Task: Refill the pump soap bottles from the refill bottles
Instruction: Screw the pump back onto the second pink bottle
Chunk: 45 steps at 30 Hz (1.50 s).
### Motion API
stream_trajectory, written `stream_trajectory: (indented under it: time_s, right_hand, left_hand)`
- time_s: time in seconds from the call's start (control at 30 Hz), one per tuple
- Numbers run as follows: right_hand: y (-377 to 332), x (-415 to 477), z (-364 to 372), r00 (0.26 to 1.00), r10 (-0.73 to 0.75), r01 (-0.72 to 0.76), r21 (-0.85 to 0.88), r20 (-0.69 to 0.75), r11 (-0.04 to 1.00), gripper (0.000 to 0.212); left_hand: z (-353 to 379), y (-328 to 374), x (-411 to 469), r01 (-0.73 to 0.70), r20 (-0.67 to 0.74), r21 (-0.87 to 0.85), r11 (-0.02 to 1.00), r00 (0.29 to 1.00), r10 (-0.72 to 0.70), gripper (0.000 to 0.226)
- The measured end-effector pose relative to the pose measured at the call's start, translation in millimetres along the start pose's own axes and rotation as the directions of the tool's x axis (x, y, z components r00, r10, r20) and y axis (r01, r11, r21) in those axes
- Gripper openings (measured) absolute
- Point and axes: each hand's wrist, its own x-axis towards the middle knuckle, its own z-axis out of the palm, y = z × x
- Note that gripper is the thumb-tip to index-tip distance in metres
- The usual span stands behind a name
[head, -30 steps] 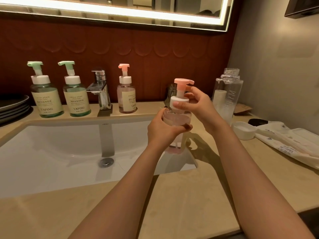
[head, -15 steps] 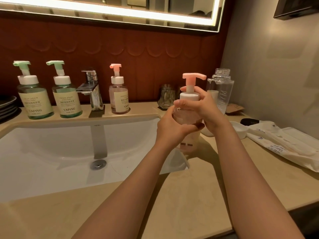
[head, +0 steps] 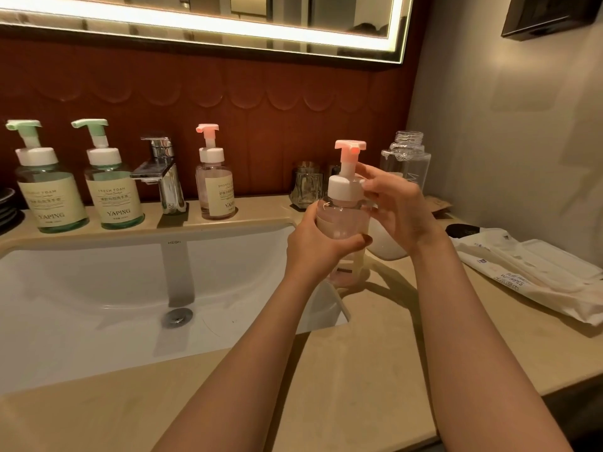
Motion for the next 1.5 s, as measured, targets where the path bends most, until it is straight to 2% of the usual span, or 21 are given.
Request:
stream_trajectory:
  time_s: [0.07,0.2,0.33,0.4,0.47,0.53,0.63,0.67,0.73,0.83,0.9,0.97,1.03,1.1,1.17,1.2,1.27,1.37,1.43,1.5]
  right_hand:
    - [1,1,3,0.998,-0.009,0.007,-0.033,-0.056,0.999,0.040]
    - [3,4,7,0.981,-0.103,0.078,-0.152,-0.167,0.985,0.052]
    - [1,4,5,0.991,-0.039,0.032,-0.062,-0.125,0.998,0.048]
    - [2,4,5,0.994,-0.051,0.044,-0.069,-0.102,0.997,0.043]
    - [4,4,7,0.988,-0.089,0.071,-0.133,-0.127,0.988,0.044]
    - [6,8,14,0.969,-0.125,0.071,-0.244,-0.212,0.967,0.053]
    - [12,15,22,0.923,-0.174,0.000,-0.451,-0.343,0.892,0.064]
    - [13,16,22,0.930,-0.143,-0.014,-0.423,-0.338,0.906,0.066]
    - [10,12,19,0.972,-0.049,-0.011,-0.253,-0.231,0.967,0.064]
    - [4,7,8,0.995,-0.005,-0.003,-0.075,-0.102,0.997,0.046]
    - [4,7,11,0.985,-0.037,0.013,-0.138,-0.169,0.990,0.043]
    - [7,9,19,0.956,-0.097,0.008,-0.305,-0.278,0.952,0.052]
    - [9,11,22,0.942,-0.131,0.007,-0.371,-0.309,0.928,0.063]
    - [4,8,19,0.975,-0.067,0.015,-0.237,-0.211,0.971,0.064]
    - [0,5,11,0.996,-0.008,-0.001,-0.099,-0.094,0.995,0.051]
    - [-1,3,8,0.997,-0.012,0.006,-0.078,-0.081,0.997,0.043]
    - [-1,2,8,0.989,-0.057,0.040,-0.119,-0.140,0.992,0.035]
    - [1,3,12,0.960,-0.115,0.058,-0.221,-0.255,0.974,0.054]
    - [0,3,13,0.959,-0.103,0.050,-0.201,-0.263,0.978,0.061]
    - [-1,1,12,0.976,-0.054,0.026,-0.137,-0.210,0.990,0.060]
  left_hand:
    - [0,0,0,-0.004,0.002,-0.003,1.000,1.000,0.004,0.084]
    - [0,0,2,0.009,0.004,0.001,1.000,1.000,-0.009,0.088]
    - [0,-1,2,0.005,0.001,0.004,1.000,1.000,-0.005,0.087]
    - [0,-1,2,0.010,0.002,0.006,1.000,1.000,-0.010,0.087]
    - [0,-1,3,0.018,0.000,0.010,1.000,1.000,-0.018,0.089]
    - [3,-1,2,0.016,-0.018,0.013,1.000,1.000,-0.016,0.089]
    - [13,1,1,0.029,-0.077,0.021,0.999,0.997,-0.027,0.085]
    - [15,1,1,0.041,-0.093,0.017,0.999,0.995,-0.039,0.086]
    - [16,0,3,0.055,-0.097,0.005,0.998,0.994,-0.054,0.090]
    - [15,-2,4,0.046,-0.072,0.017,0.999,0.996,-0.045,0.090]
    - [14,-2,4,0.042,-0.071,0.022,0.999,0.997,-0.041,0.089]
    - [15,-1,5,0.047,-0.079,0.028,0.998,0.996,-0.045,0.086]
    - [15,0,6,0.059,-0.082,0.015,0.998,0.995,-0.058,0.084]
    - [15,0,5,0.062,-0.078,0.002,0.998,0.995,-0.061,0.087]
    - [14,-1,4,0.046,-0.069,0.004,0.999,0.997,-0.045,0.090]
    - [14,-1,4,0.037,-0.066,0.007,0.999,0.997,-0.037,0.090]
    - [13,-2,4,0.027,-0.064,0.008,1.000,0.998,-0.027,0.089]
    - [13,-2,4,0.029,-0.065,0.015,0.999,0.998,-0.028,0.089]
    - [13,-2,6,0.036,-0.062,0.020,0.999,0.997,-0.035,0.089]
    - [13,-1,6,0.045,-0.063,0.017,0.999,0.997,-0.043,0.090]
